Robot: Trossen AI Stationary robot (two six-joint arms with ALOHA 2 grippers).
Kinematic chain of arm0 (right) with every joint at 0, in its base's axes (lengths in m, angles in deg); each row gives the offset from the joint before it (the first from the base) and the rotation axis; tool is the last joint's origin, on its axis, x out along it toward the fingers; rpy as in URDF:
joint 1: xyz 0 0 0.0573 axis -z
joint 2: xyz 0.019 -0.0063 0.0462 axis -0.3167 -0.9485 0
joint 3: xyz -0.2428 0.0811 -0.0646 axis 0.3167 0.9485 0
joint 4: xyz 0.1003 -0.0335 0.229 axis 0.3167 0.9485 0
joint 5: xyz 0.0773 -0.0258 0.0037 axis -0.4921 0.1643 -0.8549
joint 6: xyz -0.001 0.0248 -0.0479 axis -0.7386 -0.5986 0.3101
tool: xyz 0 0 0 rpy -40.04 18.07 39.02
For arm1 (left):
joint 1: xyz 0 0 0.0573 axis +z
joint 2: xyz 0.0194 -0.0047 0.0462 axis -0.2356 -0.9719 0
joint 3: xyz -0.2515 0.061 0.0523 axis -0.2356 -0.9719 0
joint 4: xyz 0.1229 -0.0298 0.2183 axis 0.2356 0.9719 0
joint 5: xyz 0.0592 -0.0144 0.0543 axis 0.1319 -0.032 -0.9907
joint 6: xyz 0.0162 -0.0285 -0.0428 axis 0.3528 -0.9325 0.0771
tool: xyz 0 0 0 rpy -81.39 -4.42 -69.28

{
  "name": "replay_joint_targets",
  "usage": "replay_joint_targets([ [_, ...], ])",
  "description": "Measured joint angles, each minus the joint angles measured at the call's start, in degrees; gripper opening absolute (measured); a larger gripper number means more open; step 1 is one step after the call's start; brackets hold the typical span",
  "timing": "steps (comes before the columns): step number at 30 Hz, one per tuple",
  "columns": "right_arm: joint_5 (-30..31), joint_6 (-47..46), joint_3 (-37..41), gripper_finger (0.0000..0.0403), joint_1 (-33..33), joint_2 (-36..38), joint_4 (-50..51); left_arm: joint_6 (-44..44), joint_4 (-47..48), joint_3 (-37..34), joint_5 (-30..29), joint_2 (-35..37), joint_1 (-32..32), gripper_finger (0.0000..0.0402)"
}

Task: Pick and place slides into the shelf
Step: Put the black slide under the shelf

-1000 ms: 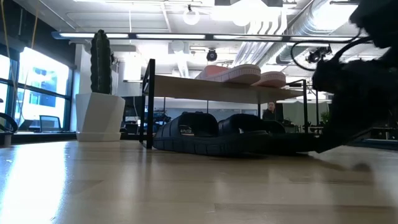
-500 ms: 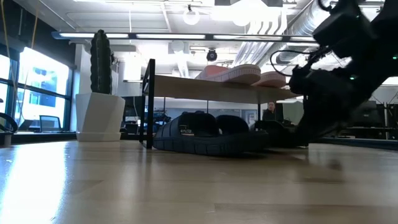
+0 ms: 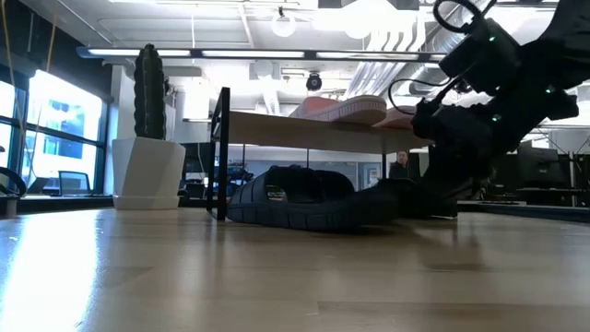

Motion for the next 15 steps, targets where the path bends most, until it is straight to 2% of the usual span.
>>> replay_joint_targets([
  [15,-4.1,4.7,-2.3,0.0,5.6,0.0,-0.5,0.0,0.0,0.0,-2.4,0.0,0.0,0.0014],
])
